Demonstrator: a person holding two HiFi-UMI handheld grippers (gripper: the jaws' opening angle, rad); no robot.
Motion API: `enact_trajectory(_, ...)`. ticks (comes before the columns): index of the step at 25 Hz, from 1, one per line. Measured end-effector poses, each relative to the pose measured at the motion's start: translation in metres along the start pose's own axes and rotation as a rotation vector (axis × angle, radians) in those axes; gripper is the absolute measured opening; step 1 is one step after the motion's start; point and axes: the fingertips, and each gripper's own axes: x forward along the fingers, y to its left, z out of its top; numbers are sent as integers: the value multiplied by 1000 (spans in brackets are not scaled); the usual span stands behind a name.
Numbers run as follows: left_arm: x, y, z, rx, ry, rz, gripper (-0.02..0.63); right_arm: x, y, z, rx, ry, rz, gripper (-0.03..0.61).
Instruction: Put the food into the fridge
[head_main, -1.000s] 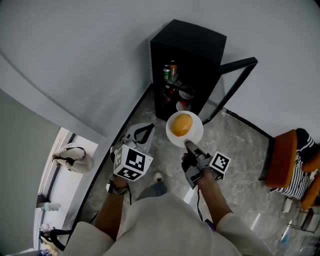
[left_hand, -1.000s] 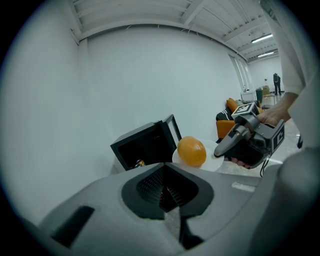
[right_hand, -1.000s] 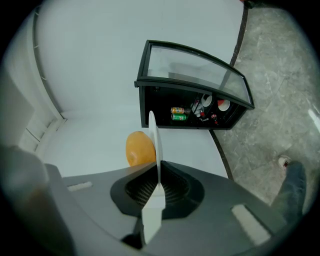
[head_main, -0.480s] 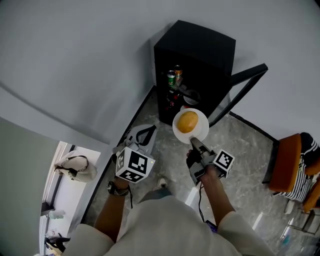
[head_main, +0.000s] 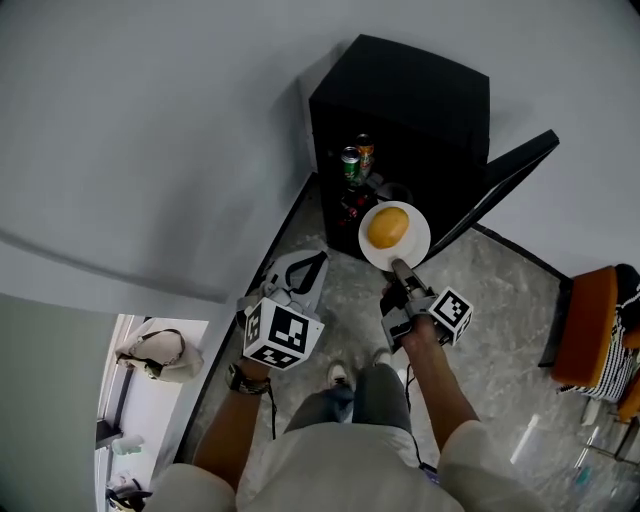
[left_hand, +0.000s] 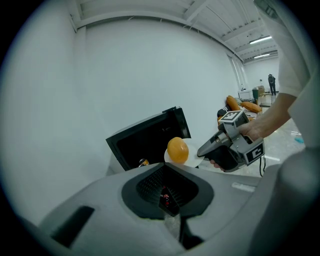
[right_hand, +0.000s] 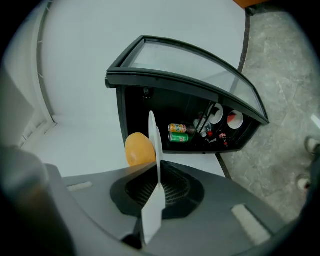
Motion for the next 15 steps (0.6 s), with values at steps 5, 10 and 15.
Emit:
enact_trajectory(5,23,2,-16,-30,8,-10,5,31,-23,17,13,-52,19,14)
enact_trajectory(10,58,3,-30,-65,-2,-34,5,61,-52,34,-7,-70,29,14)
enact_trajectory(15,92,12,-39,-90,2,-18,5,91,-82,52,-5,-75,-3,14)
